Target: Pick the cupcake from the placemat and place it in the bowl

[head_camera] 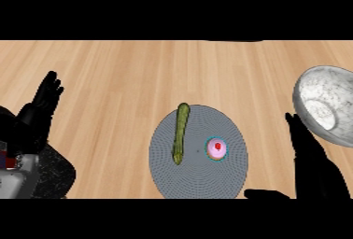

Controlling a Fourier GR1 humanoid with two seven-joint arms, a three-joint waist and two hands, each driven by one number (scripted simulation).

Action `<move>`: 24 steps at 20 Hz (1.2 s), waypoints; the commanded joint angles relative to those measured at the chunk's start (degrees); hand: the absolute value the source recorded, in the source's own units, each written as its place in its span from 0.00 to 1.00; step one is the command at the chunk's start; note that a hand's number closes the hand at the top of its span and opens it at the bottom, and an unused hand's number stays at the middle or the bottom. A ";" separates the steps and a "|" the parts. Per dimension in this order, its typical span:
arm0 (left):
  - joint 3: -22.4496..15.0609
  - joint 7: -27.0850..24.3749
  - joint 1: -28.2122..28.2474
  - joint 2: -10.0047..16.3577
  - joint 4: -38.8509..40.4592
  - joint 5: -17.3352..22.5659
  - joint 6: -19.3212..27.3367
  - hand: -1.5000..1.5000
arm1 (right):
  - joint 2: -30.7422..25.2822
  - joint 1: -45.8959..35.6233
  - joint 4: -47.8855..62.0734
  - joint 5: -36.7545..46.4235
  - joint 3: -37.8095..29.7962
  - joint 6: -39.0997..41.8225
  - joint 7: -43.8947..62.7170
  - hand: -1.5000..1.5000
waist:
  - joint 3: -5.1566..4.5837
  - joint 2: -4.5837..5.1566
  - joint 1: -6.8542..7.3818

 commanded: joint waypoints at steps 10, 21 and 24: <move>0.21 -0.82 -1.27 -2.00 3.01 -0.47 -0.61 0.50 | 10.02 -14.37 17.76 -17.01 -2.70 18.95 14.55 0.00 | 0.13 -0.15 -0.61; 0.27 2.40 -0.53 -2.42 -0.31 -2.41 1.19 0.50 | 9.06 -22.32 29.99 -12.90 -3.40 19.19 11.28 0.00 | 0.30 -0.51 -0.89; 1.58 -1.69 1.75 -3.21 2.24 -1.25 -0.69 0.50 | 12.47 -22.02 27.08 -10.08 0.52 21.27 15.37 0.00 | 0.23 -0.65 -1.45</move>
